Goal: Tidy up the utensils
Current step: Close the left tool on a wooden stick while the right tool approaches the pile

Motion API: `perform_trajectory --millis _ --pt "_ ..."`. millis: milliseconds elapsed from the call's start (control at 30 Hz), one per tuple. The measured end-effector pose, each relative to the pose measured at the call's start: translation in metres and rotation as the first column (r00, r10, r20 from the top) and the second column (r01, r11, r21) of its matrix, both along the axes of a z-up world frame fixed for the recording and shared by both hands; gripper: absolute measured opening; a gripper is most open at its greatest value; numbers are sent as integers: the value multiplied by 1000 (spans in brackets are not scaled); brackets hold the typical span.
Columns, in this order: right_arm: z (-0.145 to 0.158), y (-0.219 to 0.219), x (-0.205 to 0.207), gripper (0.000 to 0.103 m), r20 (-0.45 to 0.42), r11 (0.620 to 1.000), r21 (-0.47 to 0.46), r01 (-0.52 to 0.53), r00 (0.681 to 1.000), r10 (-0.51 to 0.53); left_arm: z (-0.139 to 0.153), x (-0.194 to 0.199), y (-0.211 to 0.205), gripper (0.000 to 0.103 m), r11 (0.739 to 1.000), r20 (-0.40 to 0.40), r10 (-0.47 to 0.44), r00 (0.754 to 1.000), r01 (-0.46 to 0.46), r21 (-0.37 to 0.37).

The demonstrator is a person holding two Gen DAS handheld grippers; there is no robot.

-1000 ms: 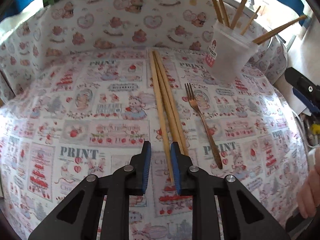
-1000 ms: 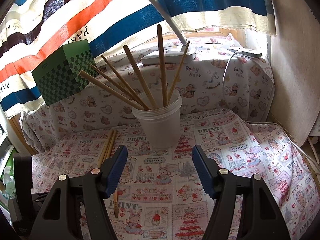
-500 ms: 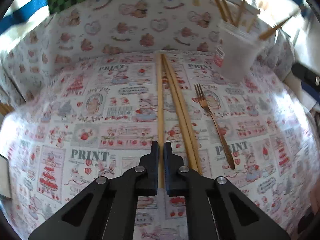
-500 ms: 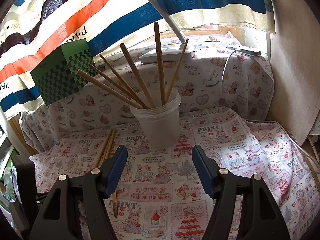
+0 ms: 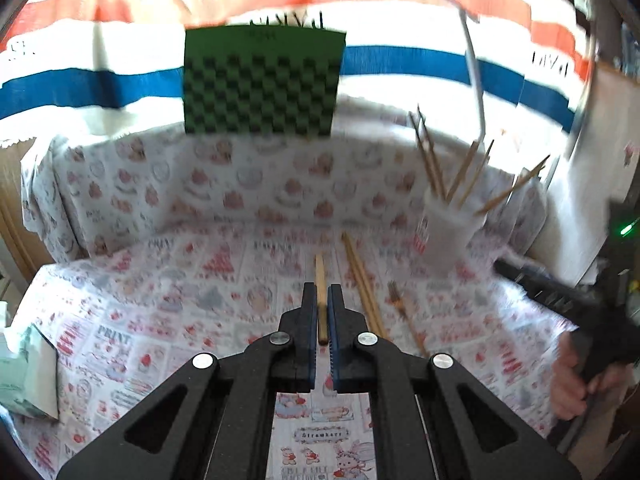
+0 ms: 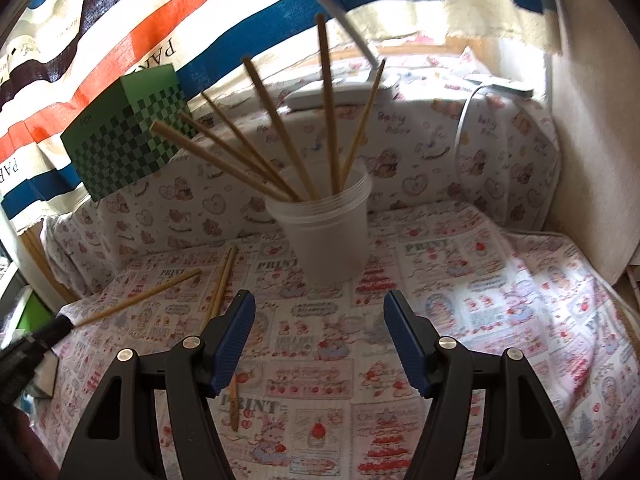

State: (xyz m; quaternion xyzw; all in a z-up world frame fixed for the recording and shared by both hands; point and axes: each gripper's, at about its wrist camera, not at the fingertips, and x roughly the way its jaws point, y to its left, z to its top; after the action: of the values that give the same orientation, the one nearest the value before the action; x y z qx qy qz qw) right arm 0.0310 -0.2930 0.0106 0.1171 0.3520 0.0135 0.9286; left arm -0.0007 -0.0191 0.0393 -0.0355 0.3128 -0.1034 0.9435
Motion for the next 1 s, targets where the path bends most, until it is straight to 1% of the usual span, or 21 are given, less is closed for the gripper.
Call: perform_trajectory --millis 67,133,233,267,300,467,567,633,800,1000 --pt "-4 3 4 65 -24 999 24 -32 999 32 8 -2 3 4 1000 26 4 1000 -4 7" --pt "-8 7 13 54 -68 994 68 -81 994 86 12 0 5 4 1000 37 11 999 -11 9" --pt "-14 9 28 43 -138 970 191 -148 975 176 19 0 9 4 1000 59 17 998 -17 -9" --pt "-15 11 34 41 -159 960 223 -167 966 205 20 -2 9 4 1000 70 23 997 -22 -11" --pt "-16 14 40 39 -177 956 232 -177 959 221 21 -3 9 4 1000 79 29 996 -28 -11" --pt "-19 43 69 32 -258 955 154 -253 923 286 22 -2 11 4 998 87 55 995 -53 -15" --pt "-28 60 85 27 -295 959 96 -265 913 282 24 -4 13 4 998 97 57 994 -55 -19" --pt "-37 71 96 22 -322 962 53 -267 908 270 26 -5 14 4 998 108 58 992 -57 -15" --pt "-47 80 111 21 -338 959 60 -277 898 280 28 -4 16 4 998 116 59 991 -59 -9" --pt "-61 98 119 21 -366 953 25 -301 884 289 30 -1 17 4 998 125 62 990 -61 -12"
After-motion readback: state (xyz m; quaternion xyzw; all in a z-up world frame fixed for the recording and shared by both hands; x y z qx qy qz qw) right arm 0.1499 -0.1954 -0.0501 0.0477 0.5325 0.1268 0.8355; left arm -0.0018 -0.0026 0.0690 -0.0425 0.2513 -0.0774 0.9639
